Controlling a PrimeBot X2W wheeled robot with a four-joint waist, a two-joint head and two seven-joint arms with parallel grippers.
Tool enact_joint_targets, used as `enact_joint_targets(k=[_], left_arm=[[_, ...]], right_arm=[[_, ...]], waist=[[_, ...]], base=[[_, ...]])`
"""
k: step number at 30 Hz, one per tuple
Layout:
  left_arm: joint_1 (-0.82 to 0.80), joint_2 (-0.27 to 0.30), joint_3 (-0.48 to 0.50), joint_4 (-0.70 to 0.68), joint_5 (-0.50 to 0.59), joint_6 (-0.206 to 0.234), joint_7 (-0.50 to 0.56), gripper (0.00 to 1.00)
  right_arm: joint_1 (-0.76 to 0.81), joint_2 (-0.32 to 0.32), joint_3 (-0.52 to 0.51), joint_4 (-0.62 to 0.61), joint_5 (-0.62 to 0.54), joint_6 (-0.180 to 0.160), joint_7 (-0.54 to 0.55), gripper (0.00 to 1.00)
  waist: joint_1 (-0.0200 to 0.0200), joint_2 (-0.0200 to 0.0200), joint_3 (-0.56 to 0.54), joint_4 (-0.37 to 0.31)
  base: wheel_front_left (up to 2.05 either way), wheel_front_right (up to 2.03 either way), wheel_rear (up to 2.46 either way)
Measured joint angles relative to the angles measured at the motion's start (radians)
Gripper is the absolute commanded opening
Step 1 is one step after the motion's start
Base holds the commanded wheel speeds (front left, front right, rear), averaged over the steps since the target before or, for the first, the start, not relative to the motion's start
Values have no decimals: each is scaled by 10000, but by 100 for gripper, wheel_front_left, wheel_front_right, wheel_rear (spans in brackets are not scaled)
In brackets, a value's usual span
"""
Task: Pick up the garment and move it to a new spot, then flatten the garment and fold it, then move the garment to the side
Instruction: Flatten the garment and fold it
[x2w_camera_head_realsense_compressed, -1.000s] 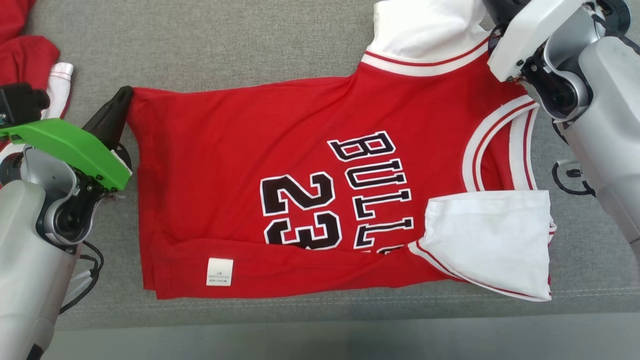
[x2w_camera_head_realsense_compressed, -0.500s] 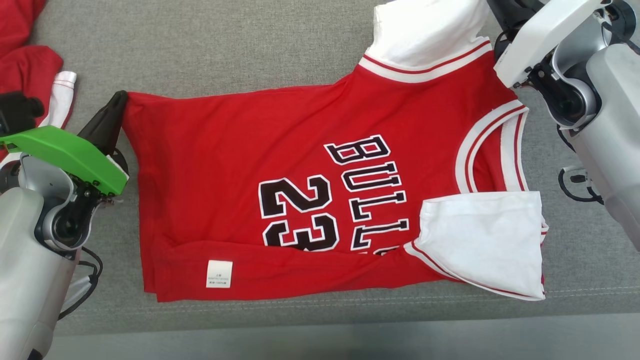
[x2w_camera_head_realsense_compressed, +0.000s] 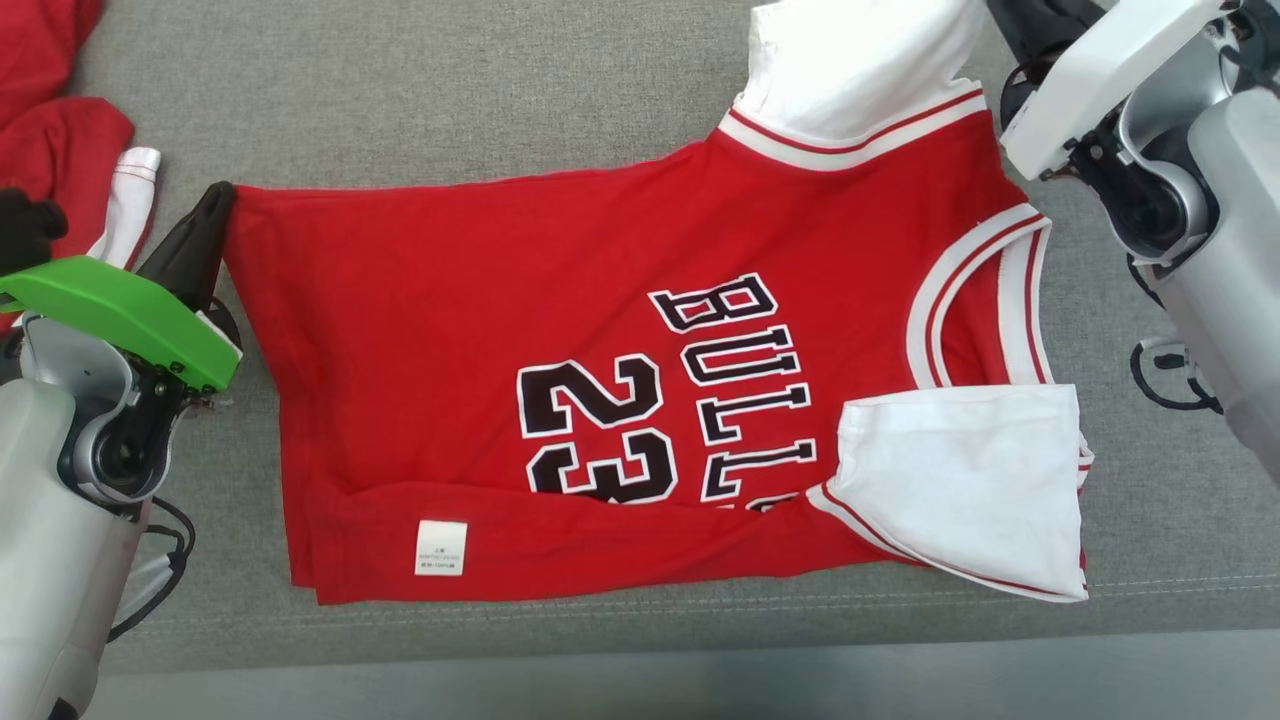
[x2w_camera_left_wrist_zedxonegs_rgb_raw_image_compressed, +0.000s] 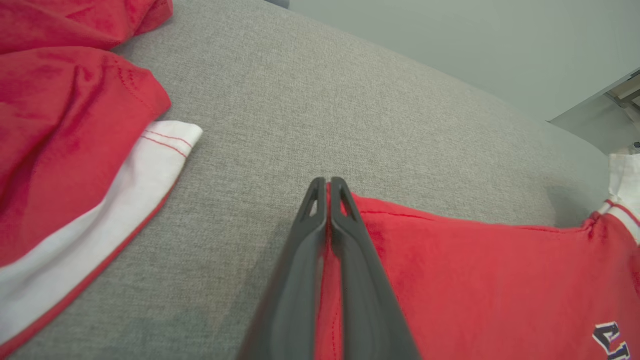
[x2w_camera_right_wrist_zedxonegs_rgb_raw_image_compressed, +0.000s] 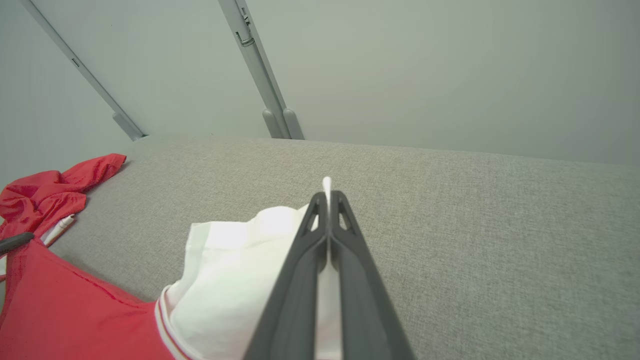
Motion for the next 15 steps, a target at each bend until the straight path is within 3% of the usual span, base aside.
enact_joint_targets(k=[15], left_arm=[[519,-29,-40,-111,-148,0,-255,0]], right_arm=[[1027,-207,316,-650,309,0,-104,0]], waist=[[0,0,-138,7]], base=[[0,0,0]])
